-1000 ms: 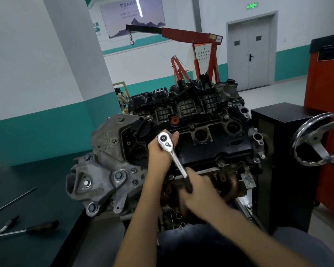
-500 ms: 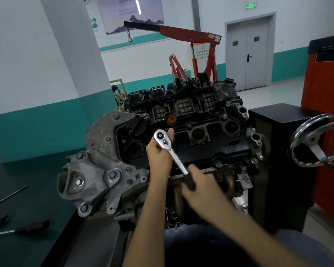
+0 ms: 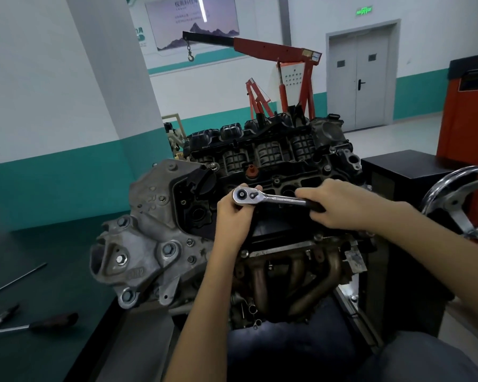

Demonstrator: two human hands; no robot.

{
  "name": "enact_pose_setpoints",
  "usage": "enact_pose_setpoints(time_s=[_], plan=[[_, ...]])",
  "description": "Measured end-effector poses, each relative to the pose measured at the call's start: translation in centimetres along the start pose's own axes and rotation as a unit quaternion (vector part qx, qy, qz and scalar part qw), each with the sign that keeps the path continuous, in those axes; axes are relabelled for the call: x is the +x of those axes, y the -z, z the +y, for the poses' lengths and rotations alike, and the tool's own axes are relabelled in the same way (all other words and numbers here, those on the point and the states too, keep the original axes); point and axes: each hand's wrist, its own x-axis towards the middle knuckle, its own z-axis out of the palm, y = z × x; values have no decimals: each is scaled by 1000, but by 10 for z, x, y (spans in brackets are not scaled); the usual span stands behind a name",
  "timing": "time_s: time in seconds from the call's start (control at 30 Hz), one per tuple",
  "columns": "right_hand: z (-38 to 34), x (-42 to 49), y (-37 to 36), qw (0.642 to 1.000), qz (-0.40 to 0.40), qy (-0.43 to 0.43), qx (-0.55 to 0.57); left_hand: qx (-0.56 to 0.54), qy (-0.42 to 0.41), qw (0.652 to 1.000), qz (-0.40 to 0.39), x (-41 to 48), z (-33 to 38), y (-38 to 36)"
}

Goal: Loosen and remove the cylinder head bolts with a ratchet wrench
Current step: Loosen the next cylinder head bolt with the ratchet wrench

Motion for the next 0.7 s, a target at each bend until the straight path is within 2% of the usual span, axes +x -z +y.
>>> enact_pose_setpoints(time_s=[0.07, 0.13, 0.23, 0.3, 0.37, 0.43, 0.53, 0.6, 0.7], plan=[[-7, -5, -11, 999, 29, -17, 37, -16, 1, 999, 39, -4, -1, -4], [-32, -25, -40, 983, 69, -66, 159, -33, 8, 998, 57, -6, -1, -10], [-98, -40, -86, 910, 122, -155, 365, -18, 22, 997, 74, -4, 3, -14], [-142, -28, -105, 868, 143, -195, 433, 37, 34, 995, 83, 2, 4, -13], [-165, -19, -111, 850, 142, -212, 461, 83, 42, 993, 78, 5, 3, -10], [-156, -22, -105, 860, 120, -206, 451, 51, 47, 996, 54, 5, 2, -5], [-103, -35, -80, 915, 64, -148, 370, 19, 23, 999, -21, 5, -2, 3], [-60, -35, -51, 950, 33, -108, 291, 34, 12, 997, -63, 8, -1, 5], [-13, -15, -12, 993, -3, -49, 108, 41, 22, 997, -66, 14, -1, 6]])
